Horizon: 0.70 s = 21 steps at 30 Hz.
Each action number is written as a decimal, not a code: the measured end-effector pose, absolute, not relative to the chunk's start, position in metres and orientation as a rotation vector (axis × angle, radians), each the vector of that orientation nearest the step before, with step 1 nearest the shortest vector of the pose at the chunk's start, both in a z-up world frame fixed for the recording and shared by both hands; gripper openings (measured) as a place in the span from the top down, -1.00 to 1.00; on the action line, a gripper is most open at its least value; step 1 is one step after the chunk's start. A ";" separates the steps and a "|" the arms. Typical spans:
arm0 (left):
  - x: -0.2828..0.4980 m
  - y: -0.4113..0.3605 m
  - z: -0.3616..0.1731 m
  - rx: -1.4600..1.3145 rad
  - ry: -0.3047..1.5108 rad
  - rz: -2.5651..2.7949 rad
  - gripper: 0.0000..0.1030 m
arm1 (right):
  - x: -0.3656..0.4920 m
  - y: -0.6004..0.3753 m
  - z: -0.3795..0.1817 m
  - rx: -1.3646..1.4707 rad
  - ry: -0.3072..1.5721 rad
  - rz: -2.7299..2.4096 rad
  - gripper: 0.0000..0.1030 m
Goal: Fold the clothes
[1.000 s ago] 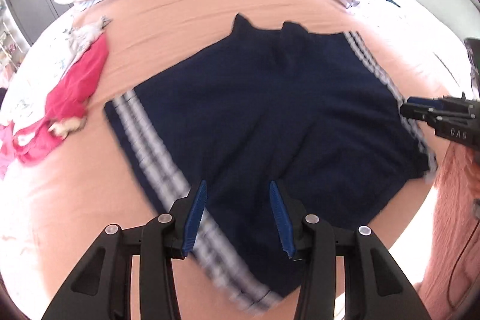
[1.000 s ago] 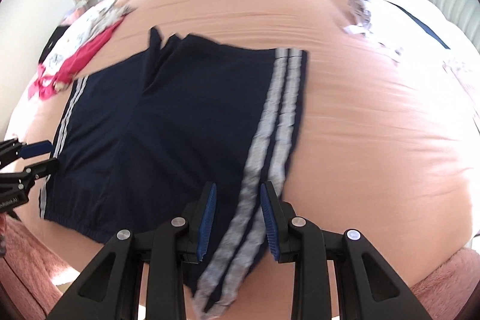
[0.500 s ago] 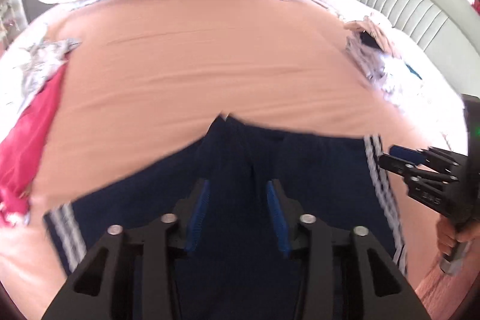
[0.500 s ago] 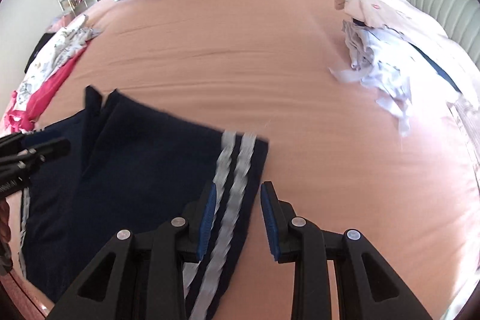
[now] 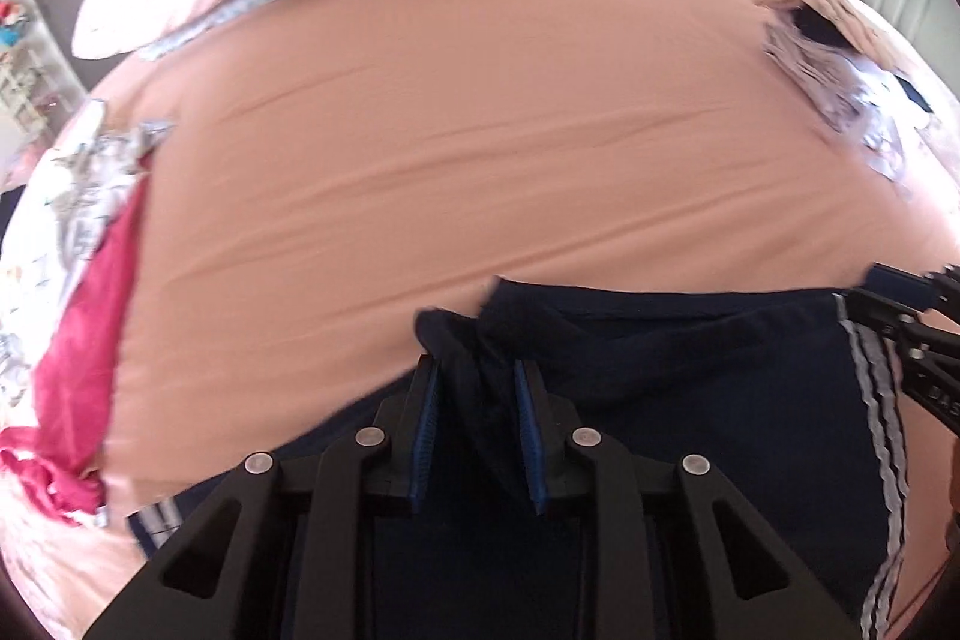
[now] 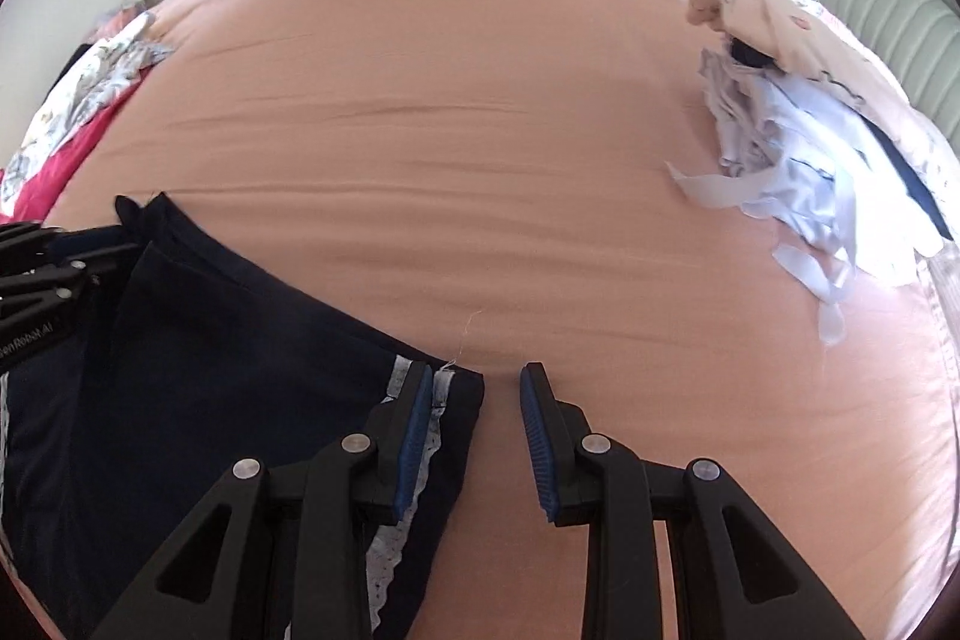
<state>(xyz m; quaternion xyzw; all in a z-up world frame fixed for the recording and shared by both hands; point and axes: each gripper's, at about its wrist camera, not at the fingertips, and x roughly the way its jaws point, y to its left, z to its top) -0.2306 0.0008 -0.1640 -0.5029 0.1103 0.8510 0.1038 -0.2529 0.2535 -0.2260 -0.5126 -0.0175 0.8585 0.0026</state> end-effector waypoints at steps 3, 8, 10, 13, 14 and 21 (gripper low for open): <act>-0.217 -0.003 -0.144 -1.374 0.177 2.500 0.57 | -0.245 0.267 -0.217 -1.572 0.041 2.702 0.43; -0.194 0.005 -0.133 -1.311 0.240 2.475 0.57 | -0.240 0.287 -0.207 -1.594 0.160 2.678 0.43; -0.188 0.008 -0.134 -1.318 0.254 2.455 0.57 | -0.242 0.287 -0.212 -1.639 0.223 2.690 0.43; -0.178 0.011 -0.134 -1.307 0.285 2.461 0.57 | -0.244 0.285 -0.217 -1.665 0.267 2.708 0.43; -0.174 0.012 -0.133 -1.292 0.299 2.481 0.57 | -0.245 0.284 -0.218 -1.662 0.269 2.712 0.43; -0.176 0.016 -0.147 -1.333 0.313 2.380 0.57 | -0.243 0.253 -0.205 -1.643 0.108 2.851 0.43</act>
